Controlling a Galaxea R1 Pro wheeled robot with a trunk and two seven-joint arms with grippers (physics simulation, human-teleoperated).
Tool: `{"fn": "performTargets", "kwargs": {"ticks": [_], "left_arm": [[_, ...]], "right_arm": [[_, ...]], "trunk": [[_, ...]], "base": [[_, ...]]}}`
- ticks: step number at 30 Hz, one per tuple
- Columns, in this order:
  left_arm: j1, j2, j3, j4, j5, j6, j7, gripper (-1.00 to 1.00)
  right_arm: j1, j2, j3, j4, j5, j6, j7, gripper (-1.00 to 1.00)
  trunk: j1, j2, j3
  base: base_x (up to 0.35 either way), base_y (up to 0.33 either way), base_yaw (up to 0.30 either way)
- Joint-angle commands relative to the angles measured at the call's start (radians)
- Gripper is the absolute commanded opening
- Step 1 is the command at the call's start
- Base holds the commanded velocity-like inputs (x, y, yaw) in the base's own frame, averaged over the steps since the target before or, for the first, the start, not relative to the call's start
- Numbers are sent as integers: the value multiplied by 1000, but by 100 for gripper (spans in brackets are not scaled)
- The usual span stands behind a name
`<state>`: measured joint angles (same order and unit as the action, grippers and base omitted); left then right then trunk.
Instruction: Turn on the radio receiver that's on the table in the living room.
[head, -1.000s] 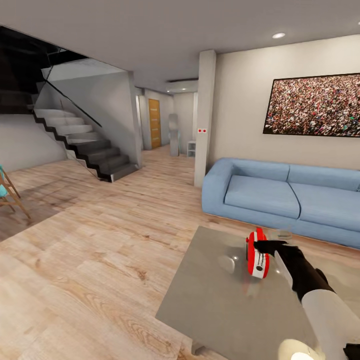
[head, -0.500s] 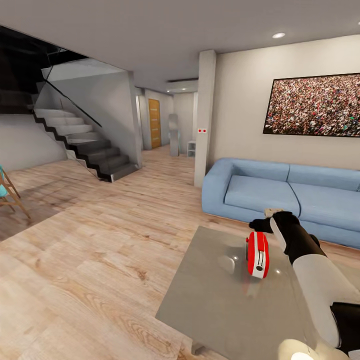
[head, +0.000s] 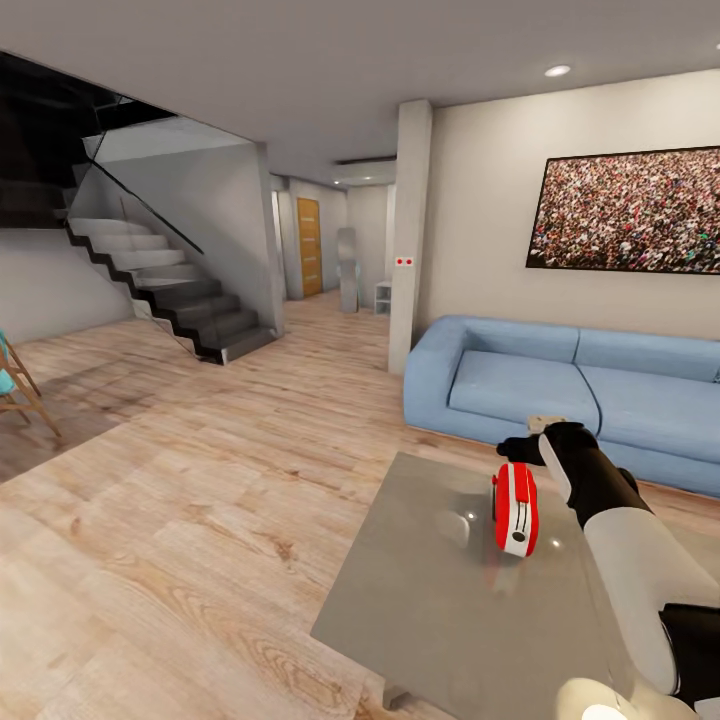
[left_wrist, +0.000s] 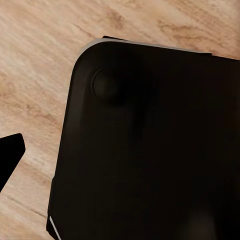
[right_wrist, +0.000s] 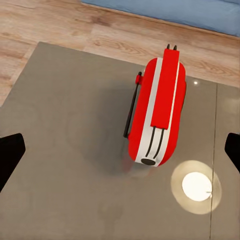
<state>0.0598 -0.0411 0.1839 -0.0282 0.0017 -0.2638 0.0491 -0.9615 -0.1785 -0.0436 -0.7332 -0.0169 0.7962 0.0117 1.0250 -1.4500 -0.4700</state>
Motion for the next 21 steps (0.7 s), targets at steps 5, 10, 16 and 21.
{"fn": "performTargets", "kwargs": {"ticks": [5, 10, 16, 21], "left_arm": [[0, 0, -1, 0, 0, 0, 0, 100], [0, 0, 0, 0, 0, 0, 0, 100], [0, 0, 0, 0, 0, 0, 0, 100], [0, 0, 0, 0, 0, 0, 0, 100]], "right_arm": [[0, -1, 0, 3, -2, 0, 1, 100], [-44, -1, 1, 95, -4, -5, 1, 100], [-225, -1, 2, 526, 12, -255, -1, 100], [-348, -6, 3, 765, 9, -364, -1, 100]], "trunk": [[0, 0, 0], [0, 0, 0], [0, 0, 0], [0, 0, 0]], "base": [[0, 0, 0], [0, 0, 0], [0, 0, 0], [0, 0, 0]]}}
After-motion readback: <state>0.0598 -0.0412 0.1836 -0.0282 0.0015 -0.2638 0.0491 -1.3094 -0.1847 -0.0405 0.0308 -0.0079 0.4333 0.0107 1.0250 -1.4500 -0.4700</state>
